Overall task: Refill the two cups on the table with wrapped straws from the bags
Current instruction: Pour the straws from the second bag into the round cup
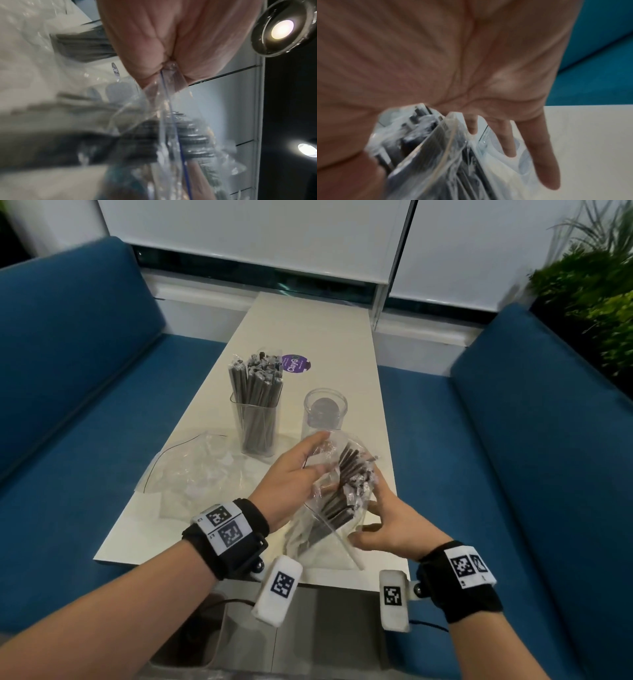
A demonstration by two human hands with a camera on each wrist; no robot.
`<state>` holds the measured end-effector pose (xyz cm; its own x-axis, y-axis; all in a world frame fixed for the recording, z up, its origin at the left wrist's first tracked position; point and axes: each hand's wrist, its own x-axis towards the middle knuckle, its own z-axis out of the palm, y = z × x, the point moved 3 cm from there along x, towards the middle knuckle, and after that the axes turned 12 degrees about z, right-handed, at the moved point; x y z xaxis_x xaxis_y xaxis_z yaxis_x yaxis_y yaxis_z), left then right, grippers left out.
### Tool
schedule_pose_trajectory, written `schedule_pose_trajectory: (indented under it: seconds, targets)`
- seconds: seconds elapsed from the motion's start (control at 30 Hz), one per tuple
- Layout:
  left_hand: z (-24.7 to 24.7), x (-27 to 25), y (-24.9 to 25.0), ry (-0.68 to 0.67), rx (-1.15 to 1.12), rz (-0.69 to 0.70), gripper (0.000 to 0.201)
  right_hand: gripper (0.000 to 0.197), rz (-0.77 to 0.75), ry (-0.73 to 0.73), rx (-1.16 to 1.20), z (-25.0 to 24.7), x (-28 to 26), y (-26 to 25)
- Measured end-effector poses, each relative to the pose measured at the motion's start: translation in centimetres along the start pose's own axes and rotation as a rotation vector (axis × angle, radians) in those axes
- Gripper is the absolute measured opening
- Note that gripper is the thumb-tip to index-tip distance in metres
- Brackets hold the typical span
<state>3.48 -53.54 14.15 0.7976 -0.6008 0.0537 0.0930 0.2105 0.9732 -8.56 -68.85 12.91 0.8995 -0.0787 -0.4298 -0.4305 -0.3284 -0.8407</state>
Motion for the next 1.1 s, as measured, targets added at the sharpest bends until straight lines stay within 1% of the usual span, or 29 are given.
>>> schedule_pose_trajectory:
  seconds: [0.07,0.13,0.17,0.23,0.27,0.3,0.4,0.47,0.53,0.57,0.6,0.67,0.77,0.87,0.93,1.0,1.03,1.1]
  targets:
    - [0.2,0.1,-0.3,0.010,0.011,0.006,0.056,0.114,-0.004,0.063,-0.025,0.6,0.6,-0.1]
    - [0.4,0.1,-0.6,0.000,0.013,0.006,0.062,0.104,-0.034,0.170,-0.034,1.0,1.1,-0.7]
    - [0.5,0.2,-0.6,-0.009,0.004,0.012,0.067,0.104,-0.062,0.224,-0.037,1.0,1.3,-1.1]
    - [0.8,0.5,-0.2,-0.028,-0.031,0.010,0.076,0.119,-0.125,0.310,-0.044,0.4,1.4,-2.1]
    - [0.8,0.7,0.1,-0.042,-0.031,0.012,0.078,0.123,-0.141,0.337,-0.036,-0.2,1.4,-2.4]
    - [0.8,0.9,0.4,-0.063,0.000,0.023,0.079,0.122,-0.147,0.345,-0.021,-0.7,1.5,-2.4]
    - [0.2,1.3,0.1,-0.156,0.253,0.031,0.083,0.116,-0.132,0.309,0.019,-1.6,2.1,-1.7]
    - [-0.2,1.2,-1.0,-0.220,0.341,-0.019,0.094,0.121,-0.112,0.212,0.006,-1.6,2.4,-1.0]
    - [-0.4,1.0,-2.0,-0.248,0.313,-0.054,0.106,0.136,-0.077,0.078,-0.044,-1.1,2.9,-0.4]
    - [-0.5,0.9,-2.3,-0.238,0.293,-0.054,0.107,0.145,-0.055,0.035,-0.056,-0.7,3.2,-0.1]
    - [-0.4,0.9,-2.5,-0.221,0.280,-0.051,0.108,0.151,-0.042,0.022,-0.053,-0.4,3.6,0.1]
    - [-0.4,1.0,-2.8,-0.203,0.262,-0.038,0.109,0.155,-0.038,0.069,-0.024,-0.1,4.5,0.5]
    - [-0.4,1.3,-3.3,-0.232,0.305,-0.050,0.113,0.149,-0.041,0.151,0.026,-0.3,5.4,1.3]
    - [-0.6,1.6,-3.9,-0.293,0.437,-0.092,0.119,0.142,-0.009,0.198,-0.017,-0.6,6.0,2.5]
    - [-0.7,1.7,-4.7,-0.300,0.527,-0.124,0.123,0.123,0.014,0.233,-0.071,-0.4,6.4,3.4]
    - [-0.7,1.6,-5.2,-0.275,0.569,-0.126,0.124,0.103,0.014,0.281,-0.073,-0.1,6.4,4.2]
    - [-0.7,1.5,-5.2,-0.255,0.561,-0.105,0.122,0.098,-0.001,0.300,-0.053,0.0,6.2,4.4]
    - [-0.7,1.4,-4.9,-0.216,0.493,-0.019,0.115,0.094,-0.051,0.335,0.025,0.0,5.8,4.2]
